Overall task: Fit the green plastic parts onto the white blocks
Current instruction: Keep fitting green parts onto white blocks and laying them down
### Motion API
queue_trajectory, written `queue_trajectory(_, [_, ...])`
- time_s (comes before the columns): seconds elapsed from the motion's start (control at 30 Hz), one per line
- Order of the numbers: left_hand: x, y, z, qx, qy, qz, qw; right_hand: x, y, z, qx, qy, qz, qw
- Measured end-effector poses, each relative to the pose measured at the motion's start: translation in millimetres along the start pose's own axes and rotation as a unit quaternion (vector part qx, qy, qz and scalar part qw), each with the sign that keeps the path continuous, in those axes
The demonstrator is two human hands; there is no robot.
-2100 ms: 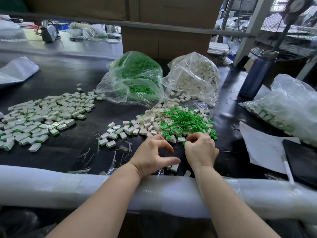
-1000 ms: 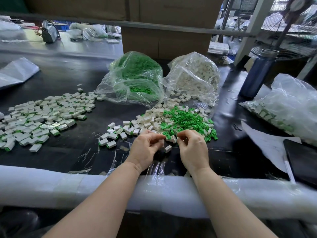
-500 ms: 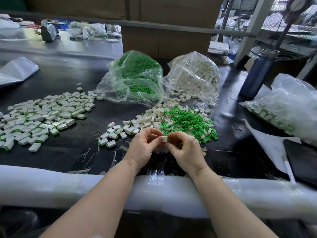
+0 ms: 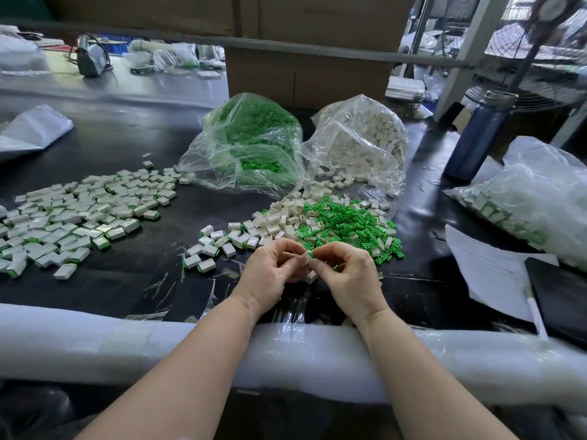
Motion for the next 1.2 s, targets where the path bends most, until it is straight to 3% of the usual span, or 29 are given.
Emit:
queue_trajectory(0.23, [-2,0,0,0.007,-0.017,0.031,0.999,-2,-4,1,0.004,-0.01,-0.007,1.0])
queue_trajectory(0.63, [-4,0,1,0.008,-0.027,0.061,0.998,11,-7,-1,0.038,0.059,-0.046,0.996])
queue_trajectory(0.87, [-4,2,1,-0.008,-0.031,0.004,0.999,9,-4,-1,0.026,0.053,-0.02,0.998])
queue_trajectory(1.2, [-2,-6,-2,0.038,-0.021,0.063,0.997,5,-8,1,0.054,0.041,0.076,0.995])
Point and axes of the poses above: each hand's wrist, its own z-axis towards the middle knuckle, its own x-axis out of the palm, y = z × x, the point moved 7 cm from there along z, towards the middle knuckle, and after that the axes turned 10 degrees about z, right-handed, at the moved point
